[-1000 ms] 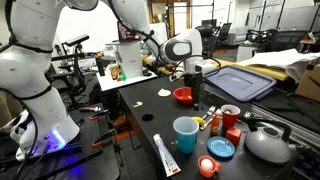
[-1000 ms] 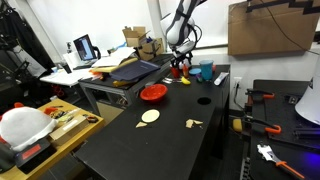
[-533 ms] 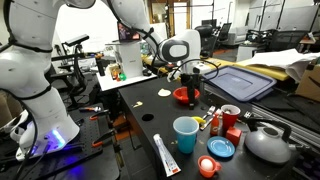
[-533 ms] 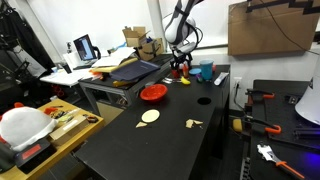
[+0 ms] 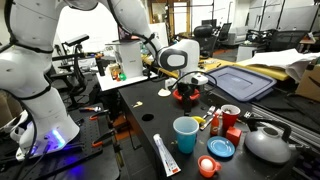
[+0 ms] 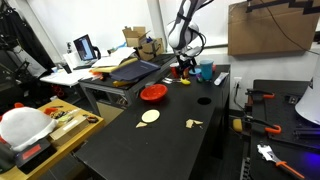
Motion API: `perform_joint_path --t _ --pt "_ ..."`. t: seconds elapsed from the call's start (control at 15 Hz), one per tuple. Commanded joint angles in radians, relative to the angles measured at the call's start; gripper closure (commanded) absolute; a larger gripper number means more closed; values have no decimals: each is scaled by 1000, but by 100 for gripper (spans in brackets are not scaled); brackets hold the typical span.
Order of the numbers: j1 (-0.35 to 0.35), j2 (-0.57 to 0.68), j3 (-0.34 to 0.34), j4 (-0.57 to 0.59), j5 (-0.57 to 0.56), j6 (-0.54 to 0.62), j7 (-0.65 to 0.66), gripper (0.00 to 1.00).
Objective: Move the banana to the right
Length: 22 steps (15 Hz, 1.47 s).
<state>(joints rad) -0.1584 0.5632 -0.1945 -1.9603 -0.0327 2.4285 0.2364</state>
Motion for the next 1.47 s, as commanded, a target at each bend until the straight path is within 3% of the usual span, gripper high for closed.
perform_joint_path --t 0.0,0.53,0.93,1.4 --pt "-5 0 31 -2 28 -4 -56 0" --pt "-36 41 84 65 86 10 -136 0" --pt "-113 116 133 181 220 14 -232 0" --pt "-156 228 175 329 314 29 -248 0"
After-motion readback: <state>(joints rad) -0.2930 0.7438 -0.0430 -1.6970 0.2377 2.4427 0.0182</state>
